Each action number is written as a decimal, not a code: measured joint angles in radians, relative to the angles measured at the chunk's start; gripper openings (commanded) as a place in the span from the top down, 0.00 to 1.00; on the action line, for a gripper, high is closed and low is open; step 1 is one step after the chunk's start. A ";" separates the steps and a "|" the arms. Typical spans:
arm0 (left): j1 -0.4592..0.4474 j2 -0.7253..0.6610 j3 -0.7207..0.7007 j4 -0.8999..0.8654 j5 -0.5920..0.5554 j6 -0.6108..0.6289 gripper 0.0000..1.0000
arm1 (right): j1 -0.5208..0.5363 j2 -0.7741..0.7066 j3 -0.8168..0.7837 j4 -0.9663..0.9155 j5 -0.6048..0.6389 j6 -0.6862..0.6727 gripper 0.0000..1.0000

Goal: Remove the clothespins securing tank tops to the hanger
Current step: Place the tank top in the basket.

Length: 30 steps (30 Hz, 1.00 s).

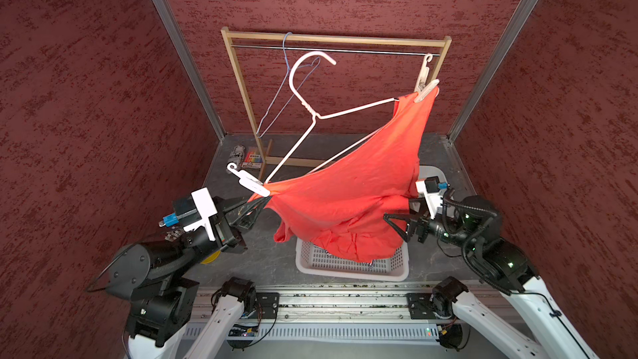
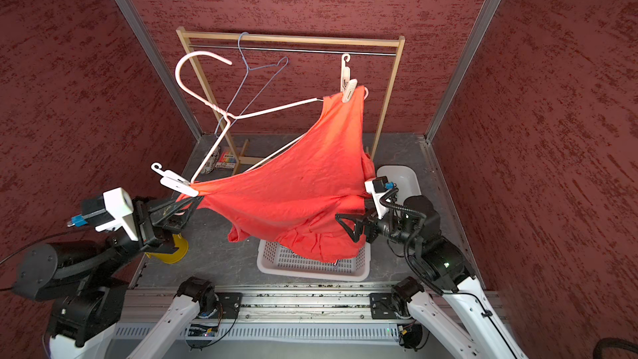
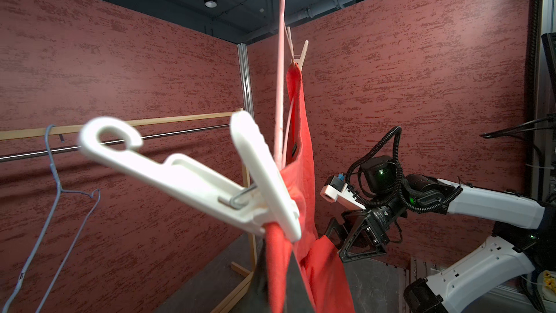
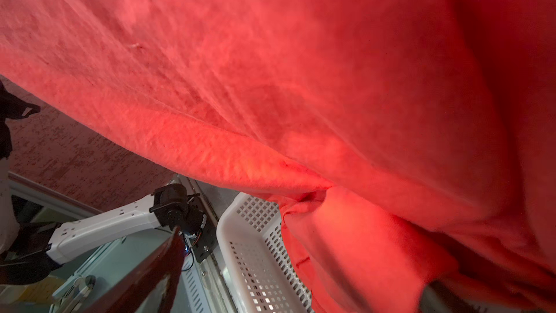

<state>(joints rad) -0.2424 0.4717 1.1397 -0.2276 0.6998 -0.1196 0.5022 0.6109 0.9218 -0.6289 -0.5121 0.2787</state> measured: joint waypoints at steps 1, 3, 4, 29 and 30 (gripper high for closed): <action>0.000 -0.001 0.000 -0.006 -0.003 0.001 1.00 | 0.000 0.005 0.028 -0.036 -0.010 -0.010 0.01; 0.000 0.006 0.000 -0.027 -0.018 0.004 1.00 | 0.000 0.018 0.107 -0.132 -0.027 -0.037 0.01; 0.000 0.010 0.000 -0.035 -0.028 0.005 1.00 | 0.000 0.026 0.144 -0.175 -0.029 -0.050 0.01; -0.001 0.214 0.119 0.071 -0.092 0.080 1.00 | 0.000 0.134 0.317 -0.341 0.474 -0.075 0.04; -0.001 0.208 0.119 0.068 -0.077 0.083 1.00 | 0.000 0.124 0.317 -0.312 0.487 -0.077 0.04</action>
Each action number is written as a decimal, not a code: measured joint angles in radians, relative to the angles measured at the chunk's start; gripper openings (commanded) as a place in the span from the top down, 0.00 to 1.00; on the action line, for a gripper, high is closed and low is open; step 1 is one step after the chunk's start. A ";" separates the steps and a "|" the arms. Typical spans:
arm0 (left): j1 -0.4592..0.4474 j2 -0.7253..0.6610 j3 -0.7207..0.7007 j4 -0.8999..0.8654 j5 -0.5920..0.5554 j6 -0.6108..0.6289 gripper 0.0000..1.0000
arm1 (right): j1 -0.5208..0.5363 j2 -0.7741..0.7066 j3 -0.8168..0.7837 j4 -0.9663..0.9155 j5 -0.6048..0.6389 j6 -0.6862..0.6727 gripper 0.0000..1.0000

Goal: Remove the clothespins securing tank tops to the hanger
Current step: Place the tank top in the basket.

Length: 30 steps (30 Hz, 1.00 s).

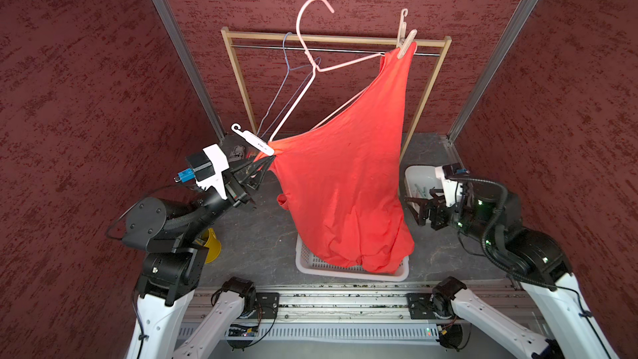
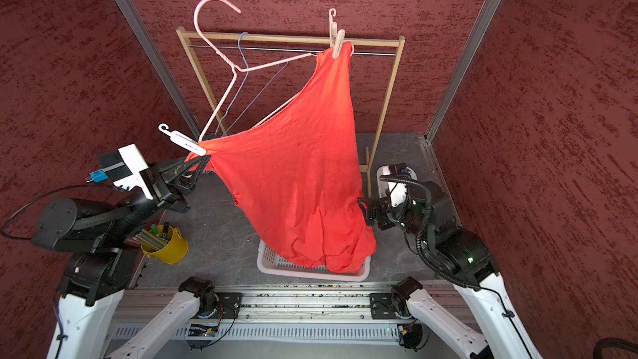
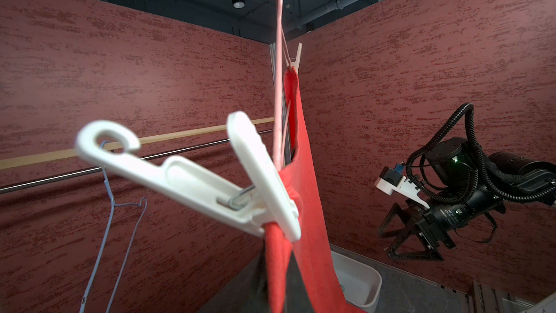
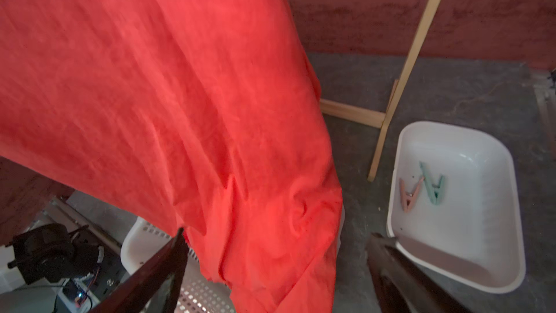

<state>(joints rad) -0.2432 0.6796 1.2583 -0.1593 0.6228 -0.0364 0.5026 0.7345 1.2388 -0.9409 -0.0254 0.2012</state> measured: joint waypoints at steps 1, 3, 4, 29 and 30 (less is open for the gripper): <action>0.000 -0.007 0.000 -0.003 0.011 0.000 1.00 | 0.000 -0.006 0.000 0.036 0.018 -0.004 0.04; 0.000 -0.024 0.000 -0.010 0.024 0.004 1.00 | 0.000 -0.003 0.006 0.091 0.044 -0.017 0.03; 0.000 -0.032 0.000 -0.016 0.031 0.005 1.00 | 0.000 0.006 0.014 0.115 0.053 -0.026 0.02; 0.000 -0.010 -0.146 -0.180 0.156 -0.001 1.00 | -0.386 0.301 0.172 0.773 -0.708 0.034 0.11; 0.000 -0.003 -0.146 -0.183 0.154 0.002 1.00 | -0.434 0.323 0.164 0.843 -0.758 0.079 0.10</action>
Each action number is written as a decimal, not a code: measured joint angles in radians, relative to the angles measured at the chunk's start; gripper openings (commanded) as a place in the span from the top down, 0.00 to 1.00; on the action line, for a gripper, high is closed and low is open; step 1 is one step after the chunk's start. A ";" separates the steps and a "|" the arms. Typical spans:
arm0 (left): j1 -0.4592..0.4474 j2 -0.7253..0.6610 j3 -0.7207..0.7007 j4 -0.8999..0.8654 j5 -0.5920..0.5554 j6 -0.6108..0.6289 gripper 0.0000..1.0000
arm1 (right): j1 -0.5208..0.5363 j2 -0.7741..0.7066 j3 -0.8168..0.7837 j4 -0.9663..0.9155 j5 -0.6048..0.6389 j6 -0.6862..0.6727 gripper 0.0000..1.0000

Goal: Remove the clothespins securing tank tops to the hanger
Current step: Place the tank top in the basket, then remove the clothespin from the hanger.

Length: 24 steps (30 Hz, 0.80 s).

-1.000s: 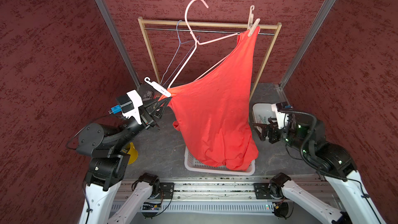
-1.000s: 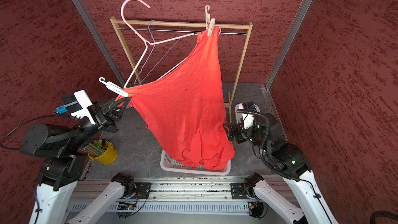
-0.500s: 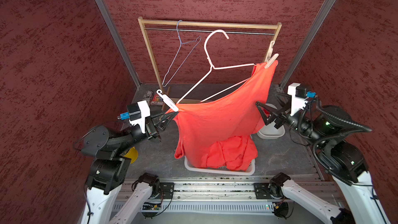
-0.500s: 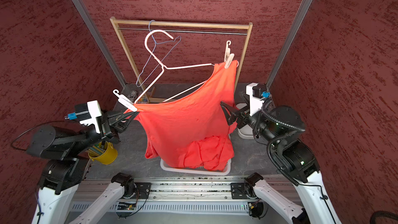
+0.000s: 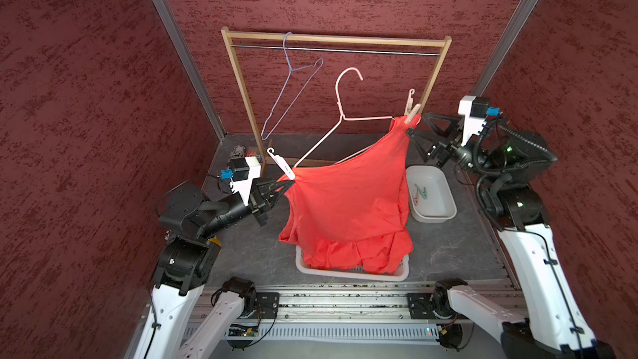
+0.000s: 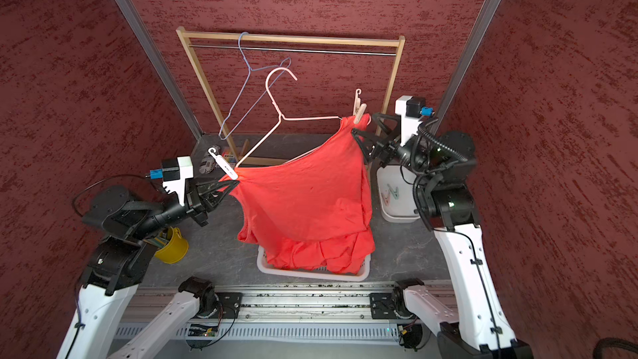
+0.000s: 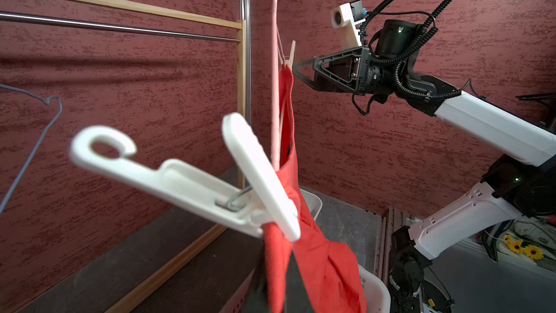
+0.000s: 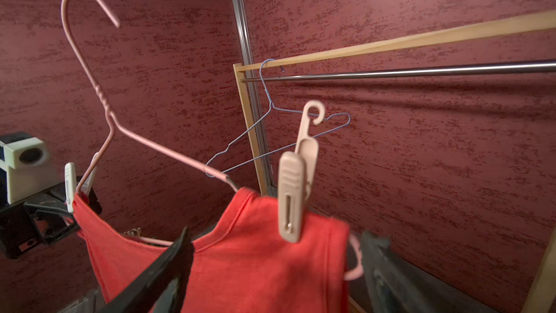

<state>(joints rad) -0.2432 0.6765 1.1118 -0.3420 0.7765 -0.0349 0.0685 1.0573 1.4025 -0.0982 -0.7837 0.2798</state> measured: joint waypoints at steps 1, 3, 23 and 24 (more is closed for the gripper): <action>0.000 0.005 0.000 -0.003 -0.001 0.003 1.00 | -0.034 0.011 -0.009 0.049 -0.040 0.034 0.10; 0.000 0.012 -0.002 -0.006 -0.005 0.007 1.00 | -0.063 0.010 -0.014 0.080 -0.093 0.056 0.09; -0.009 -0.043 -0.251 0.072 0.071 0.058 1.00 | -0.328 0.005 -0.455 0.803 -0.428 0.383 0.06; -0.010 -0.047 -0.266 0.081 0.074 0.059 1.00 | -0.328 0.003 -0.467 0.851 -0.440 0.408 0.06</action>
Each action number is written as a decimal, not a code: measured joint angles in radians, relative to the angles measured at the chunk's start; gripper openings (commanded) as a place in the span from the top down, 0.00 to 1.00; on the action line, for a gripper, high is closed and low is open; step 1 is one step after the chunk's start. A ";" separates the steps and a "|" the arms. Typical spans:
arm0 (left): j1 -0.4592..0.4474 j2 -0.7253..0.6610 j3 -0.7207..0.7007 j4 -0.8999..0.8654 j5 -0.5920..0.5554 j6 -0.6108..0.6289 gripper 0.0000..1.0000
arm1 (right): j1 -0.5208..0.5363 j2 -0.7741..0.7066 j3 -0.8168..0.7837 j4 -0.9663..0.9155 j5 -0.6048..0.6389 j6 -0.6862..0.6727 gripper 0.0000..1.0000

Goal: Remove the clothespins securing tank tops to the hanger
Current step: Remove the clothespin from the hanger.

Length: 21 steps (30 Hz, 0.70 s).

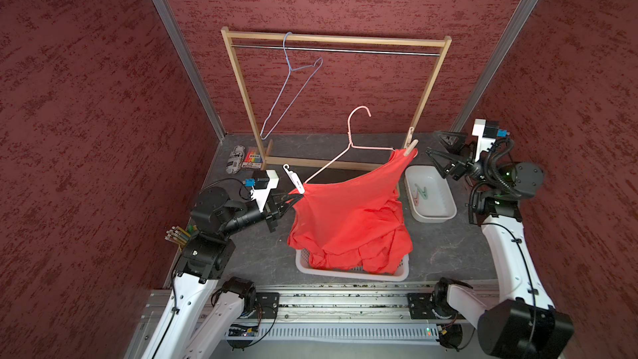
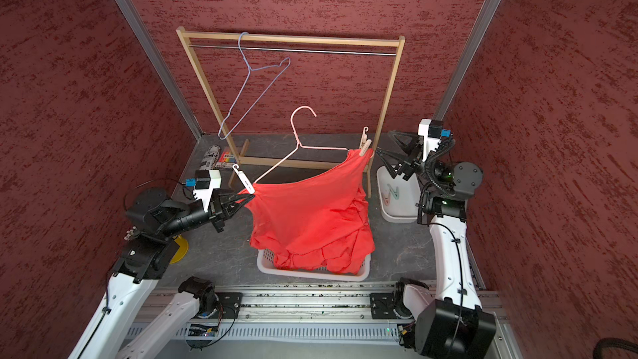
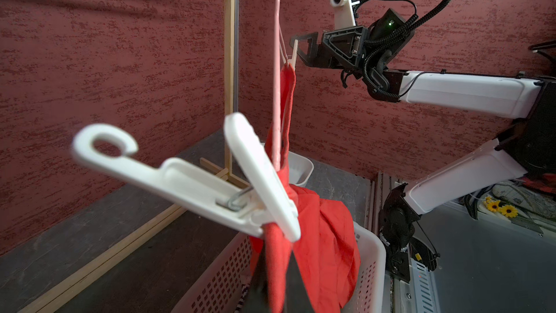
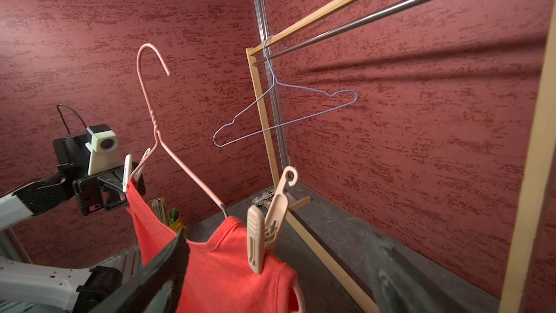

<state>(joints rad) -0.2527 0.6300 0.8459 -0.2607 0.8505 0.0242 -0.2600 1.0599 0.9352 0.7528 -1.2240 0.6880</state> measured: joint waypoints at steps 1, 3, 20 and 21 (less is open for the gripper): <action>-0.001 -0.002 -0.009 0.007 0.005 0.001 1.00 | 0.000 -0.005 -0.008 0.037 -0.007 0.019 0.06; -0.001 0.002 -0.022 0.032 0.012 0.005 1.00 | 0.002 -0.026 -0.023 0.109 -0.022 0.053 0.05; -0.002 0.010 -0.012 0.011 0.069 0.063 1.00 | 0.088 -0.074 0.025 -0.265 -0.009 -0.256 0.08; -0.002 0.007 -0.008 0.002 0.069 0.069 1.00 | 0.088 -0.064 0.025 -0.275 -0.010 -0.259 0.08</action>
<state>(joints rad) -0.2546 0.6373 0.8379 -0.2592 0.9199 0.0929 -0.1719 0.9962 0.9600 0.4778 -1.2335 0.4290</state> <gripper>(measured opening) 0.063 0.920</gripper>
